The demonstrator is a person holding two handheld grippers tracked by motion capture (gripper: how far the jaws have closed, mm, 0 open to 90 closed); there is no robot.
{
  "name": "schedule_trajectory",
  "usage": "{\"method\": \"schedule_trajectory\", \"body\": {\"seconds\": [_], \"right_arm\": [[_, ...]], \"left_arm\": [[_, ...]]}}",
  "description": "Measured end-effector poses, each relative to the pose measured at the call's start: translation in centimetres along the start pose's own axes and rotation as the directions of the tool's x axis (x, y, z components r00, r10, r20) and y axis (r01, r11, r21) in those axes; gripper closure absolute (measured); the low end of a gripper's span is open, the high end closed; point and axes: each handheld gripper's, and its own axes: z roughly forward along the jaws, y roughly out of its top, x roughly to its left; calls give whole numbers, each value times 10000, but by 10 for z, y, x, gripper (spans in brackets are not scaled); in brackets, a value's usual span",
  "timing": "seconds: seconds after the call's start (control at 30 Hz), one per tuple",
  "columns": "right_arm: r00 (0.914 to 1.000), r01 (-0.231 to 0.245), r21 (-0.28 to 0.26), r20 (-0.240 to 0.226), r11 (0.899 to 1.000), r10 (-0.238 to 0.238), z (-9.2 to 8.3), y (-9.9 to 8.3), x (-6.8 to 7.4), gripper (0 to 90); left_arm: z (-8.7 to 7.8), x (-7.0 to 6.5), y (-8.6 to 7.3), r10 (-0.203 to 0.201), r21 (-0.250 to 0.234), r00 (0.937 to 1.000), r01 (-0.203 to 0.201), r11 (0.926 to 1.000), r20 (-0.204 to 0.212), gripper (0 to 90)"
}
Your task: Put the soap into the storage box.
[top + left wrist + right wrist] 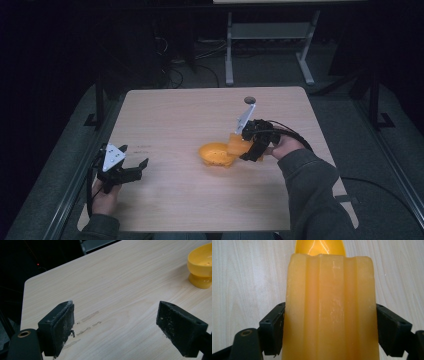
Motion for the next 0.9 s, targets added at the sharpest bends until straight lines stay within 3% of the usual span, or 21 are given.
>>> {"method": "schedule_trajectory", "body": {"seconds": [0.43, 0.9], "right_arm": [[9994, 308, 77, -134, 9995, -307, 6, 21, -5, 206], [9972, 646, 100, -391, 9979, -641, 23, 40, -8, 206]], "left_arm": [[0, 1, 0, -2, 6, 10000, 2, 10000, 0, 141], [-1, 1, 0, -59, -92, 10000, 58, 9999, -41, 142]]}}
